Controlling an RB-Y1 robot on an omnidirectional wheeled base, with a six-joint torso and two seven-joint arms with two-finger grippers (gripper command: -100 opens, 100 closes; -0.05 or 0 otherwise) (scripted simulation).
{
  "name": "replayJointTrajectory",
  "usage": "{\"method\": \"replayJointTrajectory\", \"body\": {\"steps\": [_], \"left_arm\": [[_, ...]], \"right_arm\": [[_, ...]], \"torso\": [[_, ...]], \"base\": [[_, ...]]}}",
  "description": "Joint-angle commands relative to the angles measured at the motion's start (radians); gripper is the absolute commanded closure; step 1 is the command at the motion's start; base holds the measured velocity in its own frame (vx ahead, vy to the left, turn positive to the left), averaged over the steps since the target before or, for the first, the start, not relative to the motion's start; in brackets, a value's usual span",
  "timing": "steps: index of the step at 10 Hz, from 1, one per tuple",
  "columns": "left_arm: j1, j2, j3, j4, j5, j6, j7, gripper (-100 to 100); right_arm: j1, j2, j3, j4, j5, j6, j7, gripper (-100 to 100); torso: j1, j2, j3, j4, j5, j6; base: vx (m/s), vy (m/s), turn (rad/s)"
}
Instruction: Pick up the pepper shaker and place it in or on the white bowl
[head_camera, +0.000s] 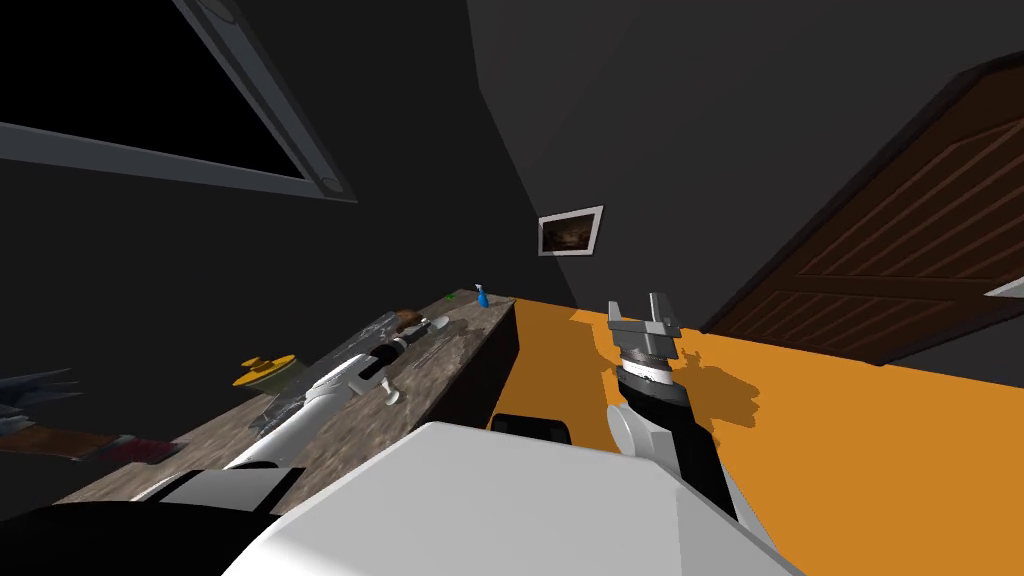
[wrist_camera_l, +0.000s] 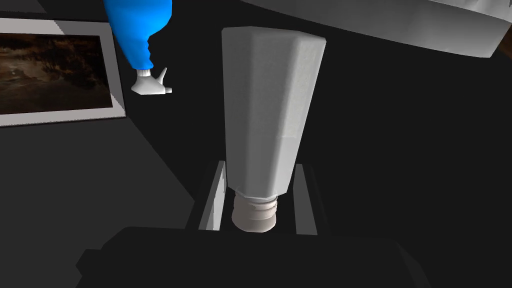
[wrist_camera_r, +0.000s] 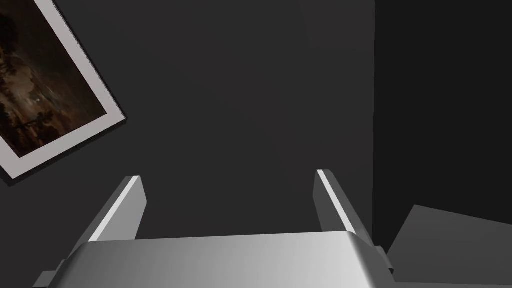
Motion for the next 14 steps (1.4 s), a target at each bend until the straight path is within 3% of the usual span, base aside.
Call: {"method": "replayJointTrajectory", "body": {"steps": [1,3,4,5,9,10,11,14], "left_arm": [[-0.019,0.032,0.017,0.023,0.002,0.002,0.025,100],[-0.048,0.055,0.035,0.058,0.0,0.006,0.048,100],[-0.041,0.048,0.025,0.044,0.0,0.009,0.041,100],[-0.044,0.051,0.028,0.044,0.0,0.011,0.043,-100],[-0.044,0.051,0.028,0.043,0.0,0.011,0.043,-100],[-0.044,0.051,0.028,0.043,0.0,0.011,0.043,0],[-0.04,0.092,0.028,0.035,0.004,0.012,0.075,-100],[-0.034,0.154,0.029,0.022,0.011,0.014,0.122,-100]], "right_arm": [[0.0,0.0,0.0,0.0,0.0,0.0,0.0,0],[0.0,0.0,0.0,0.0,0.0,0.0,0.0,0],[0.0,0.0,0.0,0.0,0.0,0.0,0.0,0],[0.0,0.0,0.0,0.0,0.0,0.0,0.0,0],[0.0,0.0,0.0,0.0,0.0,0.0,0.0,0],[0.0,0.0,0.0,0.0,0.0,0.0,0.0,0],[0.0,0.0,0.0,0.0,0.0,0.0,0.0,0],[0.0,0.0,0.0,0.0,0.0,0.0,0.0,0]], "torso": [[0.0,0.0,0.0,0.0,0.0,0.0],[0.004,-0.001,0.0,0.0,0.001,0.0],[0.005,-0.001,-0.001,0.0,0.001,0.0],[0.001,-0.002,-0.002,-0.001,0.002,-0.002],[-0.005,-0.003,-0.002,-0.001,0.0,-0.002],[-0.005,-0.003,-0.002,-0.001,0.0,-0.002],[-0.005,-0.003,-0.002,-0.001,0.0,-0.002],[-0.011,-0.002,-0.001,-0.001,-0.001,-0.001]], "base": [[-0.034,0.126,-0.326],[-0.034,0.162,-0.264],[-0.007,0.078,-0.076],[-0.001,0.015,0.005],[0.0,0.001,0.0],[0.0,0.0,0.0],[-0.007,-0.039,-0.015],[-0.017,-0.075,-0.007]]}}
